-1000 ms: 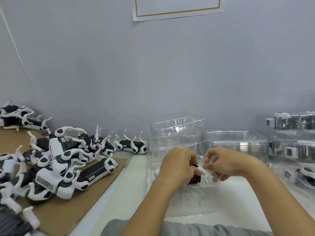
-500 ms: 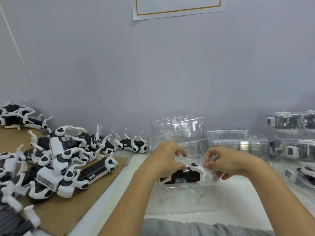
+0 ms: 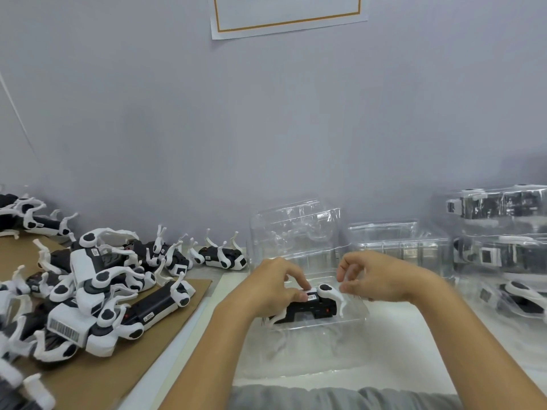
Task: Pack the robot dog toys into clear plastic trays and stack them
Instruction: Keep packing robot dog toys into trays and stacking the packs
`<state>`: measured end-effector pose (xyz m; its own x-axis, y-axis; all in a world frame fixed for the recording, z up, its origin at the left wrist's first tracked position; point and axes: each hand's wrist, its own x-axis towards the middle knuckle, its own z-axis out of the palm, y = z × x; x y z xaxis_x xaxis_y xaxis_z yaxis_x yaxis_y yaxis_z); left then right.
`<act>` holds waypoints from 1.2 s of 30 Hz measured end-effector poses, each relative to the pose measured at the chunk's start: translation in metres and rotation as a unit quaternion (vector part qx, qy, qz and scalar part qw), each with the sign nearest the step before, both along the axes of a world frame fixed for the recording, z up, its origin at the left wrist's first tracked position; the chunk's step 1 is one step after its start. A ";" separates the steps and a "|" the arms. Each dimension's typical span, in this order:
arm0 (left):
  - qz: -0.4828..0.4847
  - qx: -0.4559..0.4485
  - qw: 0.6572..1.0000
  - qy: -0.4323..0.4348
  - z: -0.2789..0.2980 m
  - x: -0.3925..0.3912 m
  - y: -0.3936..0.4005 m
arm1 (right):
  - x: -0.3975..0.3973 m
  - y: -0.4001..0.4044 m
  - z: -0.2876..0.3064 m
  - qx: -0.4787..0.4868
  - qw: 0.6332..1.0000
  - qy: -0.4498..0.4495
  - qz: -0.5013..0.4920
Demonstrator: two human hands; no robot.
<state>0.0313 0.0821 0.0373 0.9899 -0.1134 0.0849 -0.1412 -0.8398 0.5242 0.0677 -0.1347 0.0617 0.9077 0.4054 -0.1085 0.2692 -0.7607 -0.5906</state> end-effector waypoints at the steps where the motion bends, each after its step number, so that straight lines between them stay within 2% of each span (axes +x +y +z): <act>1: 0.000 -0.002 1.000 0.000 0.000 0.000 0.000 | -0.001 0.001 0.001 -0.002 0.999 -0.030 0.013; 4: -0.004 -0.003 1.000 -0.002 -0.001 0.001 0.000 | -0.007 0.009 0.007 0.011 0.996 -0.075 0.052; 9: -0.017 -0.018 1.000 -0.005 0.002 -0.001 0.003 | -0.013 0.039 0.004 0.000 0.991 -0.085 0.102; 14: 0.056 -0.145 0.985 -0.069 0.004 0.002 0.005 | -0.020 0.068 -0.010 -0.015 0.988 -0.118 0.101; 16: 0.069 -0.168 0.980 -0.081 0.001 0.004 0.002 | -0.023 0.078 -0.015 -0.026 0.983 -0.154 0.097; 21: 0.071 -0.146 0.983 -0.085 -0.002 0.007 0.000 | -0.019 0.081 -0.022 -0.010 0.978 -0.198 0.063; 30: 0.066 -0.140 0.985 -0.079 -0.003 0.005 -0.002 | -0.020 0.078 -0.025 -0.002 0.978 -0.205 0.043; 36: 0.059 -0.119 0.989 -0.071 -0.006 0.007 0.000 | -0.012 0.058 -0.012 0.026 0.989 -0.130 0.061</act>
